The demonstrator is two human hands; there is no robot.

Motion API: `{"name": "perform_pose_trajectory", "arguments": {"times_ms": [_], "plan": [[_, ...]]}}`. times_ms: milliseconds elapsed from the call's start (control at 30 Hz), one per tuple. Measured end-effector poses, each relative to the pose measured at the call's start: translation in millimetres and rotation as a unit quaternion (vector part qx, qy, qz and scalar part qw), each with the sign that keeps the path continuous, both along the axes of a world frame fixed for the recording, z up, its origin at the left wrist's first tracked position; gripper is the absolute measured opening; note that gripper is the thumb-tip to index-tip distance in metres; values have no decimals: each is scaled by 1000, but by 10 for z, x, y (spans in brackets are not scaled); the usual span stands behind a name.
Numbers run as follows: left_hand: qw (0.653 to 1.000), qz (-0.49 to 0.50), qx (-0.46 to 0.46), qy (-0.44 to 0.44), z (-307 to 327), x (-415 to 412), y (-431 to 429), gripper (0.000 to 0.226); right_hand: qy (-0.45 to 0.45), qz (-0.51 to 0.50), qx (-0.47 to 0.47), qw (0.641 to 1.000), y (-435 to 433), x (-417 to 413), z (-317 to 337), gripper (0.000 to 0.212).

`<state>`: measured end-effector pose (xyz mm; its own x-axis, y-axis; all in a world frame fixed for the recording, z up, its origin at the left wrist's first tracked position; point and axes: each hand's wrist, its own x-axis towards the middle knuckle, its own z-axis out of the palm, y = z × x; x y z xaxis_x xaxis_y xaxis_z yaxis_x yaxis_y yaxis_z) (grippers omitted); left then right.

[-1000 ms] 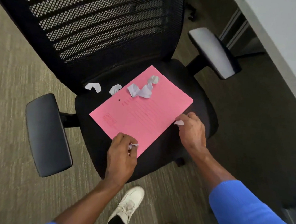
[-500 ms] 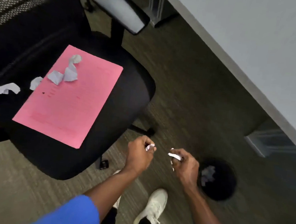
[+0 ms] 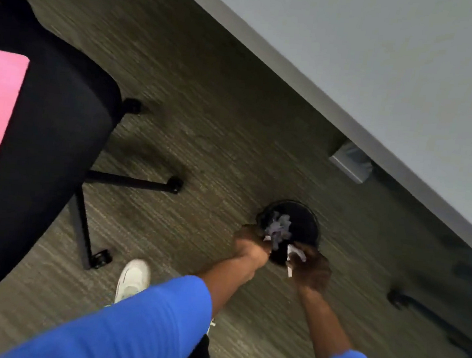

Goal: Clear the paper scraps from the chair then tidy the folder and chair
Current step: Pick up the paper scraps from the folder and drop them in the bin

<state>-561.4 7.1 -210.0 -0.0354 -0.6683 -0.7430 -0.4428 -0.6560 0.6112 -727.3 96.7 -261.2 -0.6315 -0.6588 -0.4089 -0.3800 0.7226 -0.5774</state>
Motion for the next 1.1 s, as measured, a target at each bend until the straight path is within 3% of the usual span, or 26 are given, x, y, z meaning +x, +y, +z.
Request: {"name": "perform_pose_trajectory", "arguments": {"times_ms": [67, 133, 300, 367, 433, 467, 533, 633, 733, 867, 933, 1100], "plan": [[997, -1, 76, 33, -46, -221, -5, 10, 2, 4, 20, 1000, 9, -183, 2, 24], [997, -10, 72, -6, -150, -392, 42, 34, -9, 10, 34, 999, -65, -213, 159, 22], [998, -7, 54, 21, -290, -622, 49, 37, -63, -28, 17, 997, -175, -229, 288, 38], [995, 27, 75, 58, -408, -648, 34, 52, -133, -44, 12, 990, -196, -264, 254, 46], [992, 45, 99, 70, -574, -615, 61, 83, -133, -63, 17, 989, -208, -287, 220, 48], [992, 26, 102, 64, -679, -575, 96, 87, -138, -71, 23, 988, -199, -296, 215, 47], [993, -49, 100, 33, -789, -453, 131, 75, -129, -68, 33, 989, -156, -295, 208, 45], [976, -204, 79, -18, -254, -167, 66, 56, -72, -30, 23, 997, -1, -371, -63, 41], [959, -274, 19, -63, -45, 129, 100, 43, -60, 13, 29, 998, -35, -232, -107, 45], [963, -252, -24, -97, 308, 595, 23, 40, -68, 60, 26, 996, -443, 392, 440, 40], [973, -208, -21, -96, 527, 877, -25, 29, -49, 76, 15, 996, -635, 710, 658, 36], [980, -153, -57, -117, 929, 1705, -154, 21, -87, 137, 1, 987, -1085, 1447, 1053, 51]]}}
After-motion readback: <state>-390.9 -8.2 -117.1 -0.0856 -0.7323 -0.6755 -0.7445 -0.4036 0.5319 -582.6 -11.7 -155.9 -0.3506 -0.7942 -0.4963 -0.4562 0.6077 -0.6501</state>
